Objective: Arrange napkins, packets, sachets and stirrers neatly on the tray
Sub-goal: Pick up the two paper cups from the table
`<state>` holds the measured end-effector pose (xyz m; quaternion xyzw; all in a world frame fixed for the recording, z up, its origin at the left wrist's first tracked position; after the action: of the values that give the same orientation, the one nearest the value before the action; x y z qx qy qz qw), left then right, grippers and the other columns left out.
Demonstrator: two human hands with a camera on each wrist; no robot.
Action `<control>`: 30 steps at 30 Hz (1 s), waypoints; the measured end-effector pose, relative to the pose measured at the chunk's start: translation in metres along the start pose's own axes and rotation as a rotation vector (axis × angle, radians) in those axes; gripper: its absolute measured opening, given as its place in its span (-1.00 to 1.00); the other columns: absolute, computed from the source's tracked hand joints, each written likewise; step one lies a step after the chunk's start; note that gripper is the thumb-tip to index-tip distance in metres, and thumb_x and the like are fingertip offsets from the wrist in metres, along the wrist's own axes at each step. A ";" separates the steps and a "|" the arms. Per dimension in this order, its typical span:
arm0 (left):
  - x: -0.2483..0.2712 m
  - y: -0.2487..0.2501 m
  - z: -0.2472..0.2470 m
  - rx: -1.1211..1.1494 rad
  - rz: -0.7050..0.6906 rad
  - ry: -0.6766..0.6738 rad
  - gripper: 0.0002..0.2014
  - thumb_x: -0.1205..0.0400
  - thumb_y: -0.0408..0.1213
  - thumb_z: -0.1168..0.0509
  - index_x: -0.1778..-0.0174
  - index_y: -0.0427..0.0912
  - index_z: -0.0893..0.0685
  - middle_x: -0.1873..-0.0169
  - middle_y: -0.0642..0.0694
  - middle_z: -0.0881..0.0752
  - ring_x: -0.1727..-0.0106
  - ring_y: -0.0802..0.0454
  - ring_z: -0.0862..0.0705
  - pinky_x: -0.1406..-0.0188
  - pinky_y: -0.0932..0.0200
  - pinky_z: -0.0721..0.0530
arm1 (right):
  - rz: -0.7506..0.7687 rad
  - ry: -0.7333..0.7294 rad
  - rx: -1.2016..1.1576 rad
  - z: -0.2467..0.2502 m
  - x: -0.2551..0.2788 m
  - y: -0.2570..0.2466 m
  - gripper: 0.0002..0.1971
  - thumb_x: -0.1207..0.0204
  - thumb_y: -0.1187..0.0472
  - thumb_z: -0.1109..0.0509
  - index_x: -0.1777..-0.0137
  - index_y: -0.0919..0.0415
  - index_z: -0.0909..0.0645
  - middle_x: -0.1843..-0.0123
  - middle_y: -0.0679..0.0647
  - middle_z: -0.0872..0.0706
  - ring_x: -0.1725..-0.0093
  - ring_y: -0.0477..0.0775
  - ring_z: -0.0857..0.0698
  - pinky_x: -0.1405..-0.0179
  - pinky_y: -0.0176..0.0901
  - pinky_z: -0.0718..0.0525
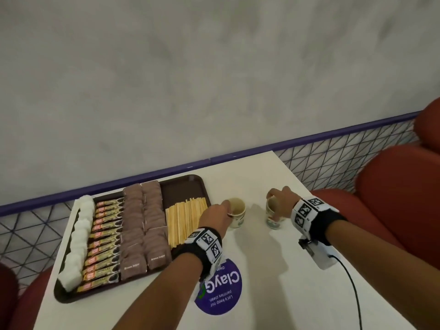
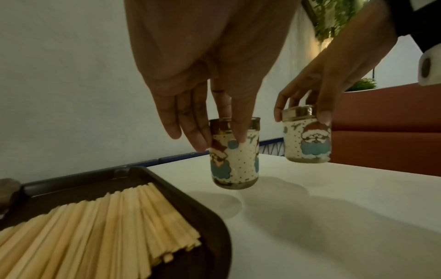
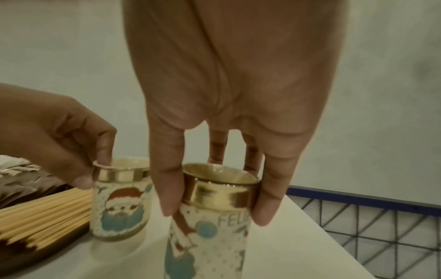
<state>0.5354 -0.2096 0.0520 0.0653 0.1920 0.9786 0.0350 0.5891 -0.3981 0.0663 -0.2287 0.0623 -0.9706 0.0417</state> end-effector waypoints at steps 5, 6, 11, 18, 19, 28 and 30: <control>-0.007 -0.023 -0.007 -0.015 0.036 -0.002 -0.76 -0.65 -0.32 -0.18 -0.23 -0.25 -0.51 -0.07 -0.27 -0.69 -0.09 -0.22 -0.66 -0.07 -0.05 -0.65 | 0.048 0.047 -0.004 0.001 -0.036 -0.034 -0.27 -0.31 0.18 -0.54 -0.46 -0.08 -0.30 -0.37 0.16 -0.34 -0.32 0.30 -0.49 -0.30 0.10 -0.56; -0.008 -0.027 -0.010 -0.011 0.037 0.001 -0.77 -0.66 -0.32 -0.18 -0.22 -0.24 -0.51 -0.06 -0.25 -0.69 -0.08 -0.20 -0.66 -0.06 -0.03 -0.65 | 0.056 0.056 -0.010 0.001 -0.042 -0.040 -0.26 -0.32 0.19 -0.53 -0.48 -0.07 -0.29 -0.39 0.16 -0.33 -0.35 0.29 -0.47 -0.32 0.10 -0.54; -0.008 -0.035 -0.023 0.014 0.028 0.013 -0.74 -0.66 -0.30 -0.17 -0.27 -0.20 -0.50 -0.09 -0.22 -0.68 -0.10 -0.16 -0.65 -0.08 0.03 -0.63 | 0.066 0.097 -0.042 0.005 -0.070 -0.069 -0.27 -0.34 0.18 -0.54 -0.47 0.16 -0.28 -0.42 0.19 -0.35 -0.41 0.29 -0.44 -0.36 0.08 -0.51; -0.006 -0.044 -0.037 0.267 0.052 0.084 -0.62 -0.62 -0.22 -0.28 -0.36 -0.09 -0.43 -0.22 -0.10 -0.64 -0.21 -0.04 -0.61 -0.17 0.17 -0.58 | 0.146 0.131 -0.095 0.000 -0.097 -0.101 -0.29 -0.31 0.21 -0.55 -0.44 0.15 -0.32 -0.40 0.16 -0.39 -0.40 0.25 -0.45 -0.38 0.12 -0.51; -0.006 -0.046 -0.040 0.324 0.058 0.087 -0.56 -0.60 -0.22 -0.31 -0.40 -0.05 -0.39 -0.24 -0.07 -0.63 -0.23 -0.02 -0.61 -0.20 0.18 -0.58 | 0.155 0.134 -0.110 -0.003 -0.100 -0.105 -0.29 -0.32 0.22 -0.55 -0.45 0.15 -0.31 -0.41 0.16 -0.38 -0.41 0.24 -0.45 -0.39 0.12 -0.50; -0.015 -0.061 -0.052 0.511 0.138 0.094 -0.38 -0.49 -0.10 -0.44 -0.46 -0.04 -0.40 -0.30 -0.02 -0.59 -0.34 0.00 -0.53 -0.38 0.04 -0.52 | 0.264 0.068 -0.203 -0.018 -0.112 -0.118 -0.09 -0.35 0.23 -0.54 -0.62 0.13 -0.08 -0.61 0.13 -0.23 -0.57 0.20 -0.31 -0.54 0.09 -0.35; -0.016 -0.064 -0.053 0.531 0.136 0.087 -0.38 -0.49 -0.09 -0.45 -0.46 -0.03 -0.41 -0.33 -0.01 -0.57 -0.36 0.00 -0.52 -0.40 0.03 -0.51 | 0.255 0.055 -0.195 -0.012 -0.113 -0.114 -0.07 -0.32 0.14 -0.57 -0.61 0.12 -0.11 -0.62 0.13 -0.22 -0.57 0.21 -0.31 -0.54 0.12 -0.35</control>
<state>0.5461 -0.1719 -0.0223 0.0428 0.4380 0.8961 -0.0576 0.6787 -0.2718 0.0224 -0.1954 0.1858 -0.9526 0.1407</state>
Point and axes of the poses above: each hand's wrist, its own x-axis away from the middle knuckle, its own z-axis out of the back of the hand, y = z × x, the point moved 3 cm from there along -x, towards the middle knuckle
